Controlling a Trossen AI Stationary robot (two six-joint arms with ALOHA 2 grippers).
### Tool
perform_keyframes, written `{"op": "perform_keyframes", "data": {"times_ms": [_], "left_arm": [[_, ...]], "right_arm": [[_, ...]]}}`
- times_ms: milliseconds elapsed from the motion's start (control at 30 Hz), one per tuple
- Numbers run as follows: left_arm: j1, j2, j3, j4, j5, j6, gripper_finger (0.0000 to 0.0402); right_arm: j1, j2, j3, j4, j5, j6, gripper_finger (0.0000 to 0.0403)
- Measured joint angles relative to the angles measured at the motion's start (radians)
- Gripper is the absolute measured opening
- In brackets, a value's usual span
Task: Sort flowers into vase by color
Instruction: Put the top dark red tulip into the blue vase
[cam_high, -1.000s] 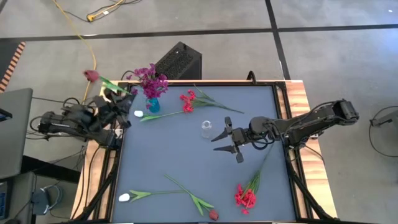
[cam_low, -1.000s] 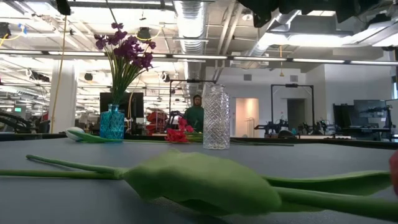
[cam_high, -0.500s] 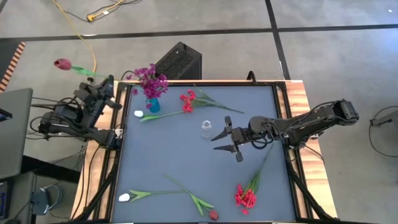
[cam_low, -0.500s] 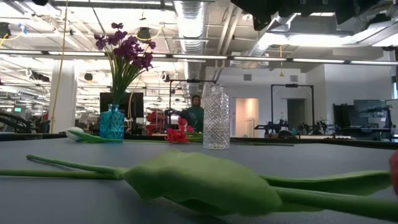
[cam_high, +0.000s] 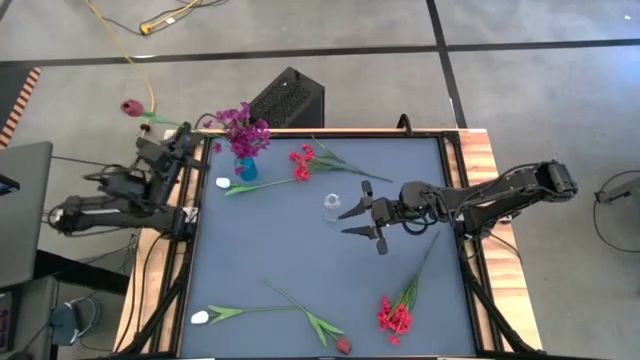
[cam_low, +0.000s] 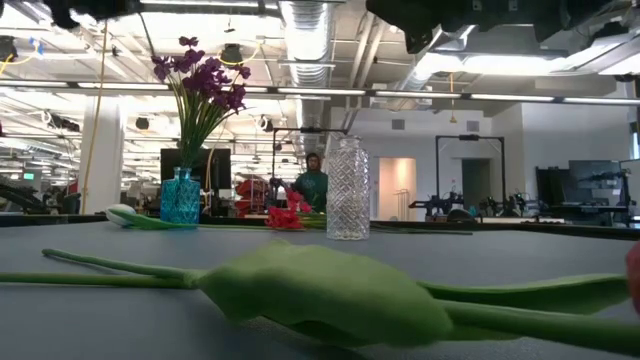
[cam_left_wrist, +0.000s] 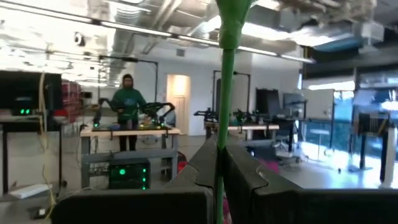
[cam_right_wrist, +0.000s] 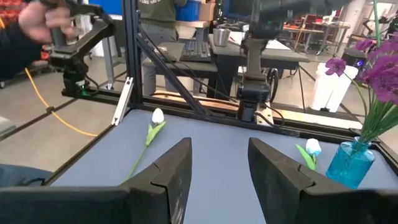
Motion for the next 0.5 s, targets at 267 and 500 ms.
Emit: {"op": "perform_keyframes", "data": {"times_ms": [267,500], "left_arm": [[0.242,0.027,0.034,-0.196,0.114,-0.145,0.0],[0.515,0.044,0.074,-0.536,0.402,-0.405,0.0]], "right_arm": [[0.002,0.0,0.0,-0.006,0.0,0.027,0.0182],[-0.013,0.0,0.001,0.017,0.0,0.028,0.0182]]}}
